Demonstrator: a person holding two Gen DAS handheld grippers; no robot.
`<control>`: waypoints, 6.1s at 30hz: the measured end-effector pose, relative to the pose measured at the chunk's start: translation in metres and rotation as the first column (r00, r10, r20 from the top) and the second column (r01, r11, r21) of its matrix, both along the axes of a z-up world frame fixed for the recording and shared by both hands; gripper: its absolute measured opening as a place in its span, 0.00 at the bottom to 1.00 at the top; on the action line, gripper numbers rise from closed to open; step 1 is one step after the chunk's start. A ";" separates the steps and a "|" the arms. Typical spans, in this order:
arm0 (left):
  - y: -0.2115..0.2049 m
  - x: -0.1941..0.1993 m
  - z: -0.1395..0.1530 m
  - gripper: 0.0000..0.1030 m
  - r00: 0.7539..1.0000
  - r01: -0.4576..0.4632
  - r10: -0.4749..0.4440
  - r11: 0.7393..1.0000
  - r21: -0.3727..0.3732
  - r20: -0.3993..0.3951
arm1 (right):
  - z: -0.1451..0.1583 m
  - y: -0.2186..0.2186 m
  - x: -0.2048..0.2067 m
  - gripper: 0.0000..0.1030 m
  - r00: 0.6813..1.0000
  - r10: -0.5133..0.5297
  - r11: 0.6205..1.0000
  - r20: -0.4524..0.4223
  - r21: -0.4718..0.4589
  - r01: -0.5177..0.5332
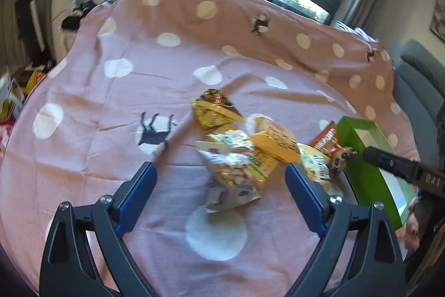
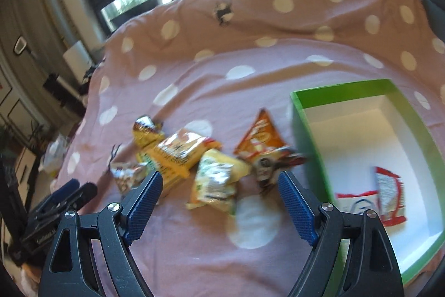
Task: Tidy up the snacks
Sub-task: 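Return the right gripper to the snack pile, then grasp the dark brown chocolate packet with the right gripper, then lift the chocolate packet and carry it over the green box, then lower the chocolate packet into the green box and open the right gripper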
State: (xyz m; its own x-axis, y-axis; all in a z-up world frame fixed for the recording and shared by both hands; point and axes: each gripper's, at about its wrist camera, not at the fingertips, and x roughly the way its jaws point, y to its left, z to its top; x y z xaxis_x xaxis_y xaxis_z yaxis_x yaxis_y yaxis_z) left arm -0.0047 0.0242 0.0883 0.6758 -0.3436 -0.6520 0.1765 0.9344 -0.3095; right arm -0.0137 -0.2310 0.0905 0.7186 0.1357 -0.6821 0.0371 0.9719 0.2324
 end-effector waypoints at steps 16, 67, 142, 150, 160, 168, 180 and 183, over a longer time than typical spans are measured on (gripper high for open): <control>0.056 0.019 -0.018 0.88 0.975 -0.165 0.156 0.985 -0.043 -0.160 | -0.027 0.130 0.171 0.80 0.949 0.188 0.980 -0.253 0.118 -0.163; 0.040 0.027 -0.024 0.84 0.975 -0.116 0.101 0.991 -0.069 -0.198 | -0.014 0.111 0.165 0.34 0.963 0.225 0.974 -0.145 0.062 -0.219; -0.212 -0.046 0.061 0.40 0.865 0.490 -0.479 0.871 -0.046 0.150 | 0.036 -0.073 -0.065 0.45 0.988 0.046 0.959 0.146 0.270 -0.084; -0.251 -0.043 0.060 0.40 0.830 0.549 -0.537 0.834 -0.053 0.149 | 0.034 -0.112 -0.073 0.45 0.988 -0.071 0.956 0.140 0.291 0.028; -0.292 -0.036 0.045 0.40 0.806 0.592 -0.587 0.801 -0.089 0.083 | 0.018 -0.151 -0.073 0.45 0.982 -0.178 0.934 0.066 0.326 0.147; -0.320 -0.031 0.034 0.40 0.780 0.626 -0.625 0.773 -0.104 0.043 | 0.005 -0.178 -0.075 0.45 0.968 -0.249 0.912 0.019 0.340 0.228; -0.341 -0.018 0.007 0.39 0.784 0.610 -0.616 0.787 -0.093 -0.075 | -0.027 -0.201 -0.057 0.45 0.956 -0.274 0.876 -0.104 0.383 0.293; -0.342 -0.016 0.004 0.39 0.785 0.606 -0.613 0.790 -0.095 -0.086 | -0.031 -0.202 -0.055 0.45 0.954 -0.274 0.875 -0.117 0.381 0.298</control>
